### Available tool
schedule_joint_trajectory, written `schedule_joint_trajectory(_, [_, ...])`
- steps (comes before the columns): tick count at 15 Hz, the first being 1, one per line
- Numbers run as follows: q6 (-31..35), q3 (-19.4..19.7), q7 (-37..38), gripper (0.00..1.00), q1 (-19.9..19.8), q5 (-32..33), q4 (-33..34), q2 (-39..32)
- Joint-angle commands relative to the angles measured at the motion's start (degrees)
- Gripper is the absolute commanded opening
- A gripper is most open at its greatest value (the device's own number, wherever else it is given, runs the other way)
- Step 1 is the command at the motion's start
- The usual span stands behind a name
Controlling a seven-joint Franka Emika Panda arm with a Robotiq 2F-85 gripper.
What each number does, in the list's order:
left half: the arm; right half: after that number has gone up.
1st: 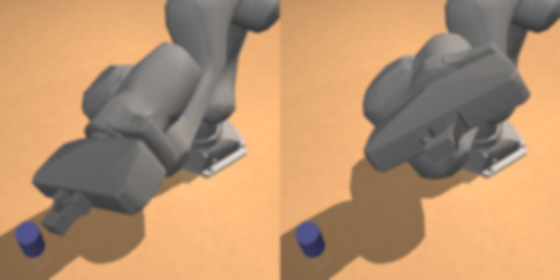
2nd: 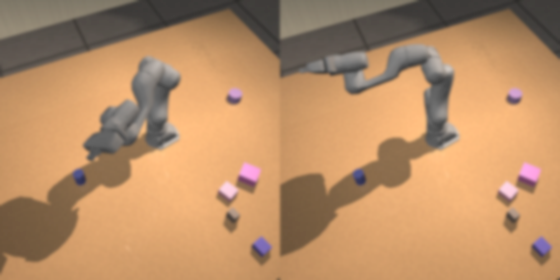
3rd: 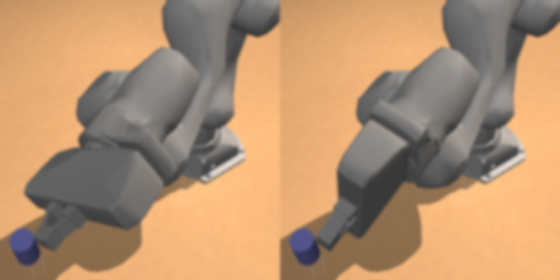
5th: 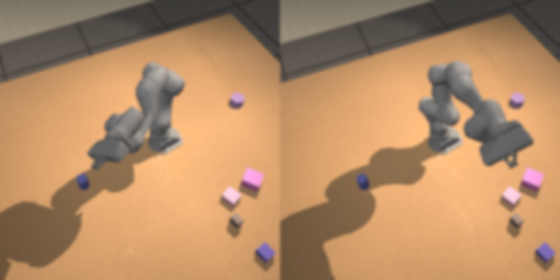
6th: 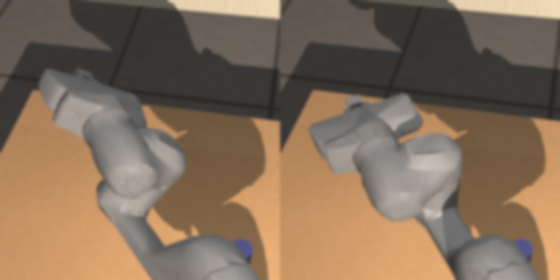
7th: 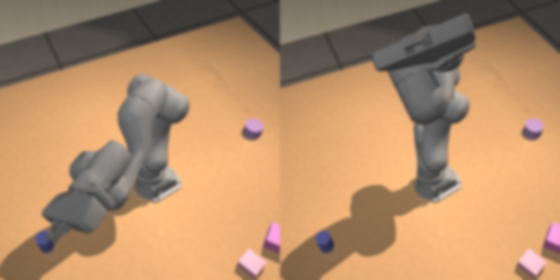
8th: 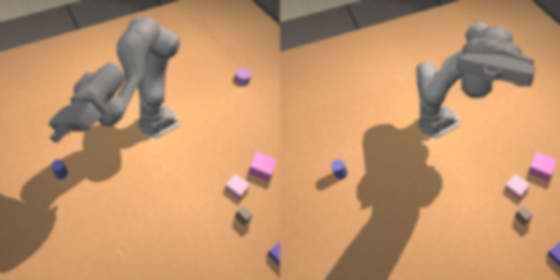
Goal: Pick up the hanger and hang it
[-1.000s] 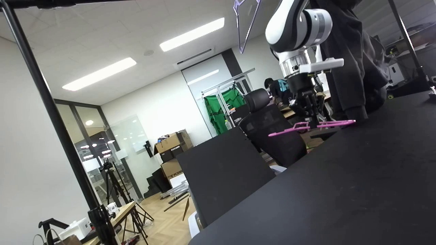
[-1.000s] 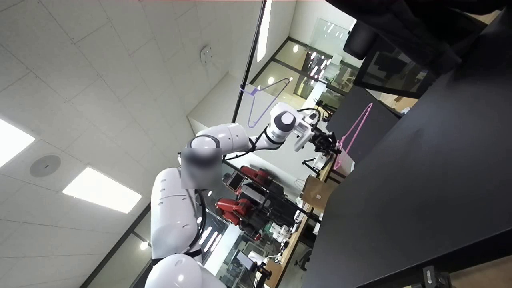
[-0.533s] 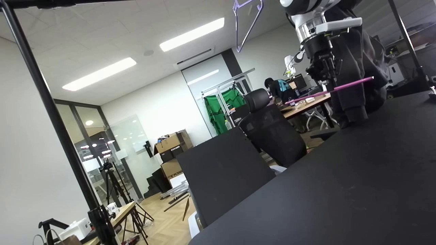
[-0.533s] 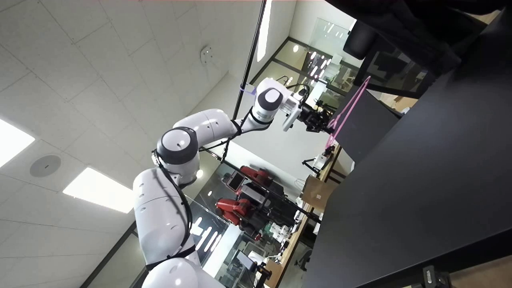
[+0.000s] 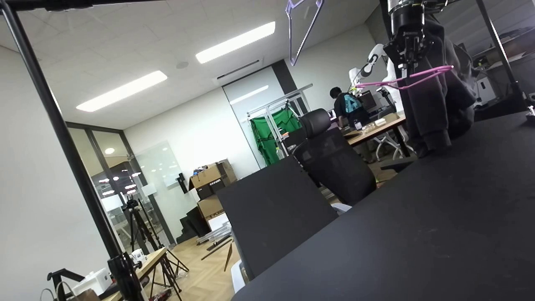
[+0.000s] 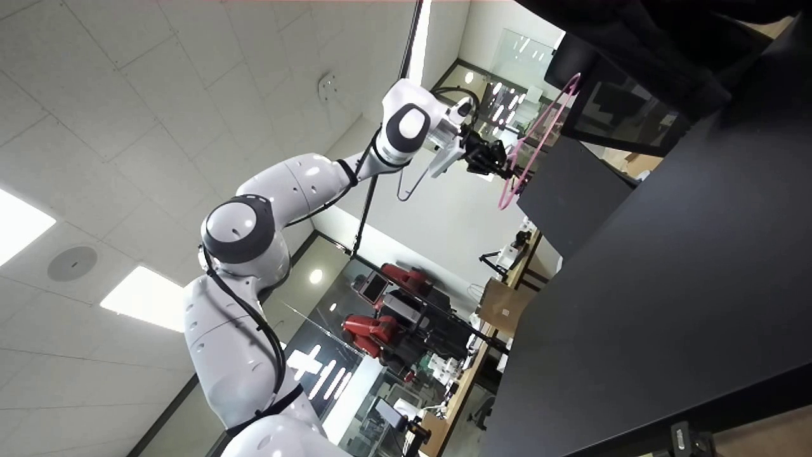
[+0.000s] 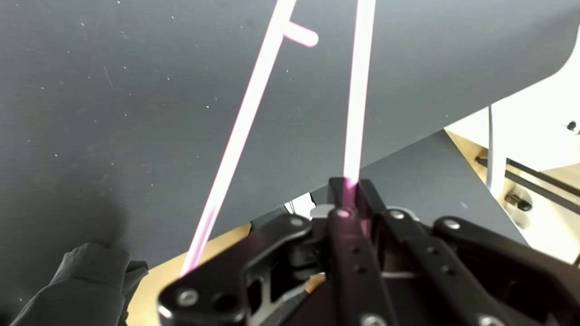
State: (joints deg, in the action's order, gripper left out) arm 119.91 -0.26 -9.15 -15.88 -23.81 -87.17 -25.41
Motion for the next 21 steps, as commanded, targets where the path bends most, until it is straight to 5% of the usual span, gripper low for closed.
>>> schedule_joint_trajectory(1, [2.77,-0.26,-1.98,0.02,-1.42,-7.18,-3.86,3.45])
schedule_joint_trajectory(9, [3.40,-0.77,-7.89,0.02,0.07,-18.41,-3.73,3.71])
schedule_joint_trajectory(13, [3.79,-0.13,-9.17,0.02,2.74,-16.08,-4.04,3.67])
schedule_joint_trajectory(21, [2.73,-0.11,-9.42,0.08,2.01,-17.41,-2.01,1.56])
